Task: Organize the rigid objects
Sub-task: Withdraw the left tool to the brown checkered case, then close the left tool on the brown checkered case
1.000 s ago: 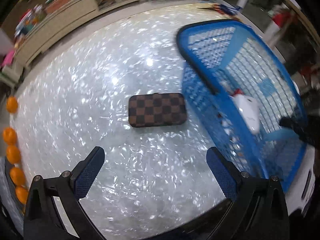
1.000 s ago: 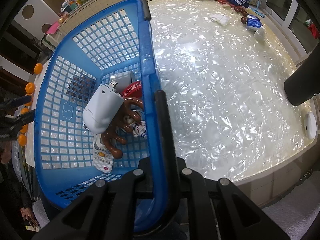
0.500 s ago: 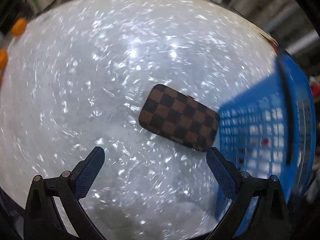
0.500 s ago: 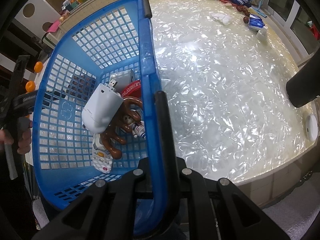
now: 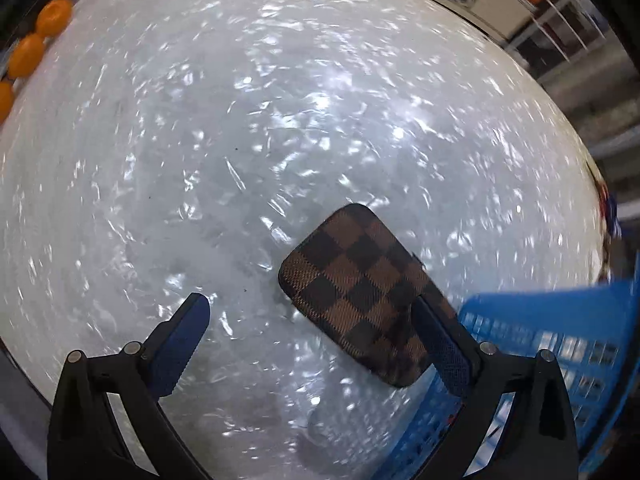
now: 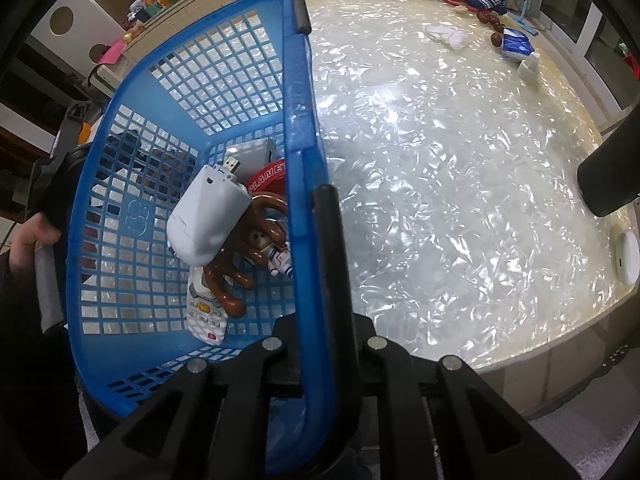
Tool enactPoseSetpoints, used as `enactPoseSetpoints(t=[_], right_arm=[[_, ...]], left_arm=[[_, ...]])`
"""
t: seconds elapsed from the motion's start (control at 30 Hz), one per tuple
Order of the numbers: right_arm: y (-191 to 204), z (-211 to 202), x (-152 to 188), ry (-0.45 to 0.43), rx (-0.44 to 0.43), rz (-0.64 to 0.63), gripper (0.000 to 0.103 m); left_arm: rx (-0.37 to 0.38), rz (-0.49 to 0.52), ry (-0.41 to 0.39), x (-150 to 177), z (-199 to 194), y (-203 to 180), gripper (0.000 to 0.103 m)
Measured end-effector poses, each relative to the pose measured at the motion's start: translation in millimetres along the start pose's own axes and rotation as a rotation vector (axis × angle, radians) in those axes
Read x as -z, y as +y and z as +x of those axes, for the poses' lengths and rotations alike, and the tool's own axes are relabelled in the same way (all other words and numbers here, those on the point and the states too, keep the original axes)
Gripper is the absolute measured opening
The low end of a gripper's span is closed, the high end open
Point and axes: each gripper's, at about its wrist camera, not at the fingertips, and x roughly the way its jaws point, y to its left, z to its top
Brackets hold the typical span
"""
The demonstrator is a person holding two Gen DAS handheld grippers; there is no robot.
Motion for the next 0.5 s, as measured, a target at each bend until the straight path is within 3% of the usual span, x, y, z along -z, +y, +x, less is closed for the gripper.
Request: enactPoseSetpoints(t=[0.13,0.5], right_arm=[[0.6,-0.5,0.7,0.001,-0.002,-0.007,0.011],[-2.7,0.6,-0.7,0.002,0.005,0.006,0.011]], left_arm=[[0.013,-0.073,0.022,-0.4,11.4,1.3,0.101],[-0.042,-0.115,-0.001,-24.6,17.3,-8.6,0.103]])
